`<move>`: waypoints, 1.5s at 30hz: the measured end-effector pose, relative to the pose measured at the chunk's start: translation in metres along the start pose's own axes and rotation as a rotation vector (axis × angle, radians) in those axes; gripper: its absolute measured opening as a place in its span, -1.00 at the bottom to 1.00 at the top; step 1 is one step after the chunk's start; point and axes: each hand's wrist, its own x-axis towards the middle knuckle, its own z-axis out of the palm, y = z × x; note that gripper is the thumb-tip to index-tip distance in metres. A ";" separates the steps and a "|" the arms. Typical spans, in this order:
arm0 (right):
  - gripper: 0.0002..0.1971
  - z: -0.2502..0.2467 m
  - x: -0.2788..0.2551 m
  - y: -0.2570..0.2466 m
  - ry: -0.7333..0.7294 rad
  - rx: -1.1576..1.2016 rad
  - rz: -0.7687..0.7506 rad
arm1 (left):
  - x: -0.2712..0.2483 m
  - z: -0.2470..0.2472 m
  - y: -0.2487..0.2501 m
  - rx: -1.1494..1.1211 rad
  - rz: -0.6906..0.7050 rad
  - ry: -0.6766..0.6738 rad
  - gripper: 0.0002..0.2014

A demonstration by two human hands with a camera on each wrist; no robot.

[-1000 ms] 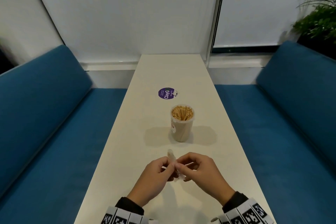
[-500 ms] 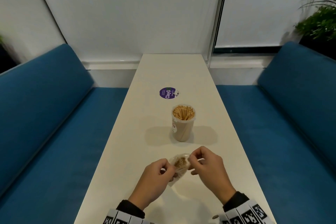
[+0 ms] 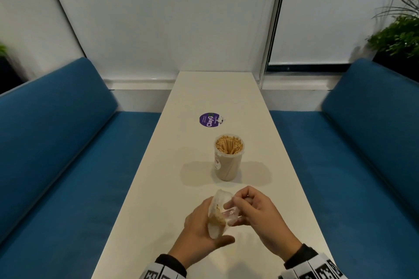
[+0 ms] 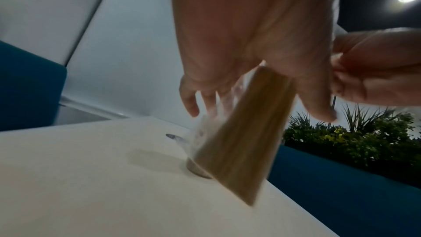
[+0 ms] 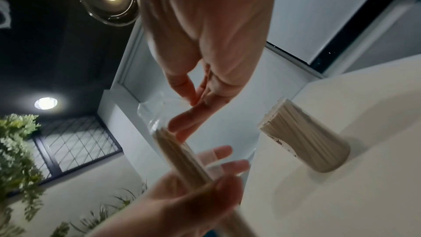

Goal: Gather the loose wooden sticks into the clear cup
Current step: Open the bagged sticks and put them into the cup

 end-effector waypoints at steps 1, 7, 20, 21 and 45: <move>-0.91 -0.001 -0.001 -0.001 -0.005 0.009 0.006 | 0.001 0.002 0.001 -0.058 -0.007 -0.003 -0.48; -0.85 -0.016 -0.006 -0.007 -0.010 -0.880 -0.351 | 0.000 0.003 -0.007 0.001 -0.030 -0.038 -0.73; -0.71 -0.015 0.000 -0.019 -0.401 -0.977 -0.373 | -0.005 0.000 -0.001 0.066 -0.016 -0.130 -0.90; -0.73 -0.018 0.001 -0.018 -0.395 -0.964 -0.355 | -0.004 0.000 -0.001 0.073 -0.031 -0.136 -0.88; -0.86 -0.031 0.013 0.019 -0.260 -0.729 -0.246 | 0.007 0.008 -0.020 0.196 -0.138 -0.210 -0.78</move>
